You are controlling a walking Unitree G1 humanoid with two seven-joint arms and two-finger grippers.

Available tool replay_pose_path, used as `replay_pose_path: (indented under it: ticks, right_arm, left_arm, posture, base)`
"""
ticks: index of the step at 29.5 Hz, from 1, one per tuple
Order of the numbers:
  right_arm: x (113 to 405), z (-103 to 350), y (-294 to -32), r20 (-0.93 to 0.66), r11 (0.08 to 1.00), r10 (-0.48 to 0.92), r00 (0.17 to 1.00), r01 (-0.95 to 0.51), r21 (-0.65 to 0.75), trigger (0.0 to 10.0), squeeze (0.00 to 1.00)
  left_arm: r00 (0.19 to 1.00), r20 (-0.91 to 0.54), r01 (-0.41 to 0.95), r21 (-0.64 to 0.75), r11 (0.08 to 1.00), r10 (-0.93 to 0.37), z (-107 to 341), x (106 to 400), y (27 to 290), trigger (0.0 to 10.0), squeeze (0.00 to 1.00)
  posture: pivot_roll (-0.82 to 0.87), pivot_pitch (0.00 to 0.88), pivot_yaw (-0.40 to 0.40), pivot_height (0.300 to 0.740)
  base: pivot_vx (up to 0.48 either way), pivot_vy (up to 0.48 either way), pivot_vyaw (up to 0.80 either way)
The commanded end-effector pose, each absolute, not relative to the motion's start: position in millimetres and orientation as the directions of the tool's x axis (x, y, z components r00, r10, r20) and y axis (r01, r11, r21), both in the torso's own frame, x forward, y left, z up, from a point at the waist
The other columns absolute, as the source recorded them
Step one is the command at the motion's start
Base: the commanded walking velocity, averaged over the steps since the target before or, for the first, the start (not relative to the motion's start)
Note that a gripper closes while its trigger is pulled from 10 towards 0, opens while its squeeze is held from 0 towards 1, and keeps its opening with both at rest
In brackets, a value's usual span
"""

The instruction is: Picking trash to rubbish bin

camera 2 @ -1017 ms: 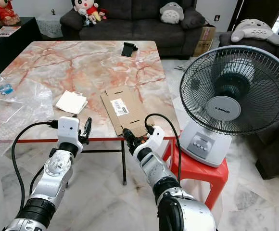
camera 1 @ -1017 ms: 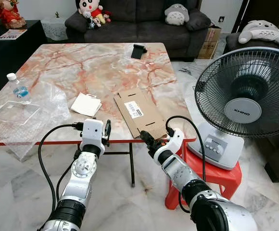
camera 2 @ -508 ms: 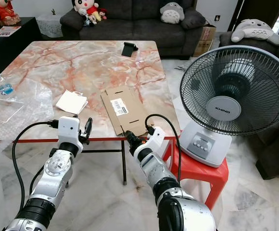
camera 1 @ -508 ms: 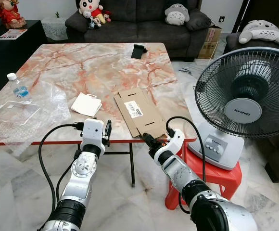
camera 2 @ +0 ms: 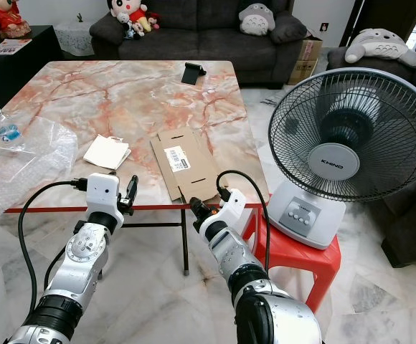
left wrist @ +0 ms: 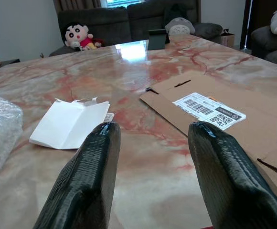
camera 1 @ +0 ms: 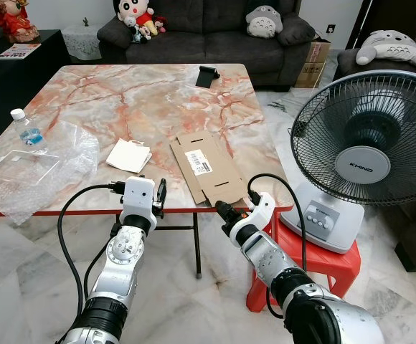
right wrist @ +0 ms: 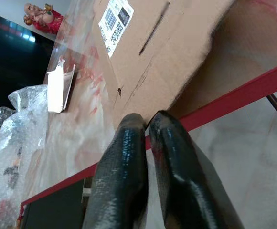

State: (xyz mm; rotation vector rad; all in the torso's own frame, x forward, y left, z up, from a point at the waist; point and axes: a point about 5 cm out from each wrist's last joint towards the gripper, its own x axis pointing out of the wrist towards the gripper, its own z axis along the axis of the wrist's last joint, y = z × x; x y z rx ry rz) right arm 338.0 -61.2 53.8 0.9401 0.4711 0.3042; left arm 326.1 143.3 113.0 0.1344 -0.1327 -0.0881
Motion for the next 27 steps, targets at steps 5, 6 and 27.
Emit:
replay_pose_path:
  ticks: [5,6,27]
  right_arm:
    - [329.7,73.5,5.2,-0.186,0.460,0.569,0.801,-0.122,0.880,0.0,0.00]
    - [329.7,73.5,5.2,-0.186,0.460,0.569,0.801,-0.122,0.880,0.0,0.00]
    - [329.7,73.5,5.2,-0.186,0.460,0.569,0.801,-0.122,0.880,0.0,0.00]
  left_arm:
    - [0.988,0.122,0.080,0.141,0.987,-0.097,113.8,325.8,144.8,10.0,0.00]
    - [0.988,0.122,0.080,0.141,0.987,-0.097,113.8,325.8,144.8,10.0,0.00]
    - [0.988,0.122,0.080,0.141,0.987,-0.097,113.8,325.8,144.8,10.0,0.00]
  posture:
    - [0.11,0.000,0.004,0.740]
    - [0.11,0.000,0.004,0.740]
    - [0.11,0.000,0.004,0.740]
  base:
    - [0.000,0.000,0.00]
    - [0.000,0.000,0.00]
    - [0.000,0.000,0.00]
